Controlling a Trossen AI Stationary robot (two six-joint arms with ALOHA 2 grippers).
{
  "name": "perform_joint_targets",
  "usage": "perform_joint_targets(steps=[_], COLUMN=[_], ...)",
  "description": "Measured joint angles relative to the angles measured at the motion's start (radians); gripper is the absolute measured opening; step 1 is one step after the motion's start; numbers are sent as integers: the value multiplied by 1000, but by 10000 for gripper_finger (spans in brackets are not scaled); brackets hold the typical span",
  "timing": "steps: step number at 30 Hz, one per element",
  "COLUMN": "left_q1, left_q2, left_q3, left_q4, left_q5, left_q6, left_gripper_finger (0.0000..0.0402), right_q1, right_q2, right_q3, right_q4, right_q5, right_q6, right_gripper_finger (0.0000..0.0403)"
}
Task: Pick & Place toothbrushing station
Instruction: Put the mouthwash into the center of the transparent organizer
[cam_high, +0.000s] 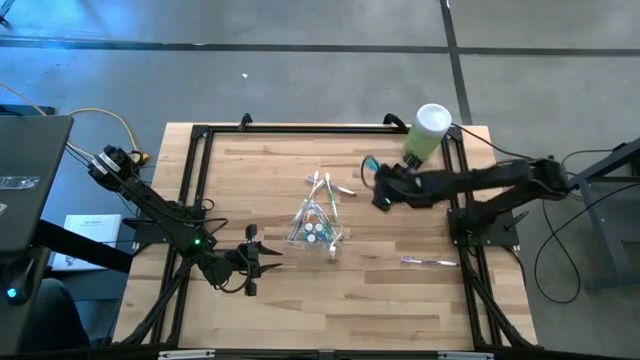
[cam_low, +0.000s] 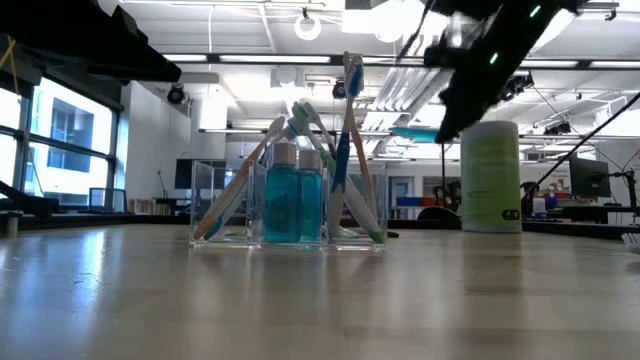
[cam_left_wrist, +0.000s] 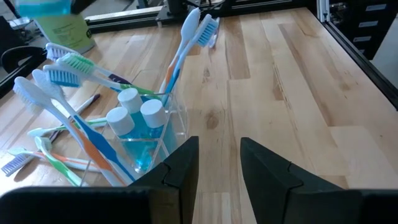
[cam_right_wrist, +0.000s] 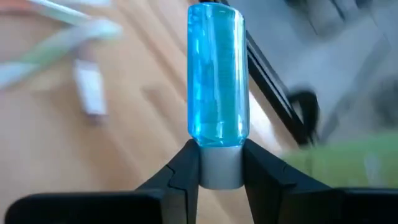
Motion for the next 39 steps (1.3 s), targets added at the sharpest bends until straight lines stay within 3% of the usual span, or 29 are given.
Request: perform_joint_targets(steps=[4, 10, 15, 19, 23, 31, 36, 39], left_q1=[0, 6, 24, 27, 27, 28, 28, 35], left_q2=[0, 0, 0, 0, 0, 0, 0, 0], left_q3=[0, 0, 0, 0, 0, 0, 0, 0], left_q4=[0, 5, 4, 4, 4, 23, 120, 253], left_q5=[0, 0, 0, 0, 65, 189, 190, 152], left_q6=[0, 0, 0, 0, -9, -37, -55, -161], left_gripper_finger=[113, 113, 113, 113, 113, 113, 113, 113], right_q1=[200, 448, 541, 575, 581, 571, 603, 612], right_q2=[-61, -29, 51, 147, 230, 320, 326, 327], right_q3=[0, 2, 3, 3, 5, 119, 208, 224], right_q4=[65, 354, 699, 984, 1126, 1049, 960, 933], right_q5=[72, 255, 228, 254, 243, 183, 141, 139], right_q6=[-189, -671, -1104, -1415, -1736, -1915, -1934, -1935], right_gripper_finger=[85, 86, 106, 86, 85, 87, 88, 88])
